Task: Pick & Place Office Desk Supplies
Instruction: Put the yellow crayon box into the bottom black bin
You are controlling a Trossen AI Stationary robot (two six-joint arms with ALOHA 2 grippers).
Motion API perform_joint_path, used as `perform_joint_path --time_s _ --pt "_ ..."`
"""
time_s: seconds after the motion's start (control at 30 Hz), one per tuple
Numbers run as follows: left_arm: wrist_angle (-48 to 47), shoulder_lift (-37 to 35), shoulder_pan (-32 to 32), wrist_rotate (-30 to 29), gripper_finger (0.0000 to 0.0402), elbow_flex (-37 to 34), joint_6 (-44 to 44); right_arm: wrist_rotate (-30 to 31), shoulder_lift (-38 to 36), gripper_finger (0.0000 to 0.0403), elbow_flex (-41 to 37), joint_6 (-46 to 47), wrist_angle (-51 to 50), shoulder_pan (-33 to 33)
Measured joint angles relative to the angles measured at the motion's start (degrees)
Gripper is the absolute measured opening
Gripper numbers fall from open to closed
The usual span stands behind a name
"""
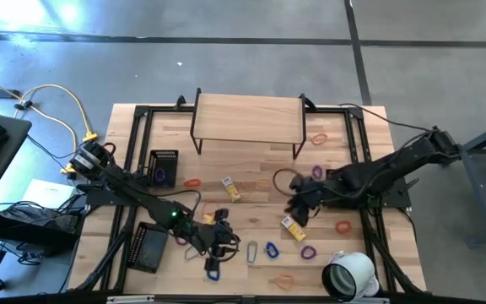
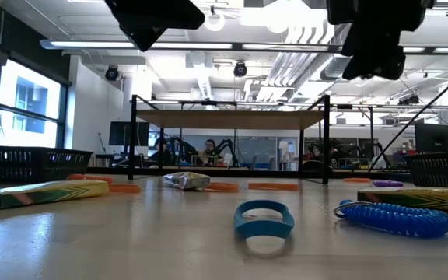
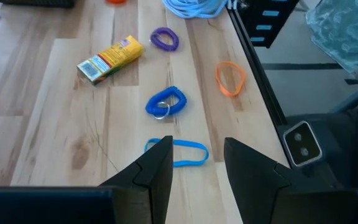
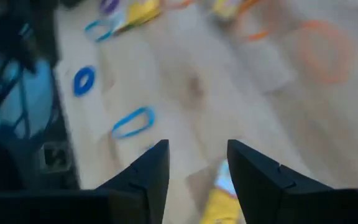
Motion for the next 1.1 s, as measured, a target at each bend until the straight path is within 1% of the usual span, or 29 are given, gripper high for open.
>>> perform_joint_path --time_s 0.1,0.23,0.4,0.6,0.7,0.87,1.0,1.1 --pt "-0.1 0.0 -0.5 0.0 0.0139 0.0 0.0 -1.2 3.2 0.0157 0.0 -3.2 3.7 0.3" --pt "-0.2 0.0 -0.7 0.0 0.0139 0.0 0.0 -1.7 7.2 0.0156 -0.1 -3.4 3.4 0.1" --pt "-0.2 0.0 -0.7 0.0 0.0139 0.0 0.0 -2.7 12.1 0.015 0.0 -8.3 3.5 0.9" --pt "-0.2 0.0 -0.2 0.0 0.0139 0.0 0.0 -2.4 16.5 0.0151 0.0 -8.0 5.4 1.7" --pt "-0.4 0.0 -0.2 0.0 0.0139 0.0 0.0 -2.4 18.7 0.015 0.0 -7.2 8.7 1.7" --pt "-0.4 0.0 -0.2 0.0 0.0139 0.0 0.0 -4.6 21.7 0.0152 0.0 -11.0 14.5 1.7" --pt "-0.8 0.0 -0.2 0.0 0.0139 0.0 0.0 -0.1 21.9 0.0168 0.0 -11.5 16.4 1.7" --pt "-1.3 0.0 -0.2 0.0 0.0139 0.0 0.0 2.3 21.9 0.0196 0.0 -12.7 17.1 1.6"
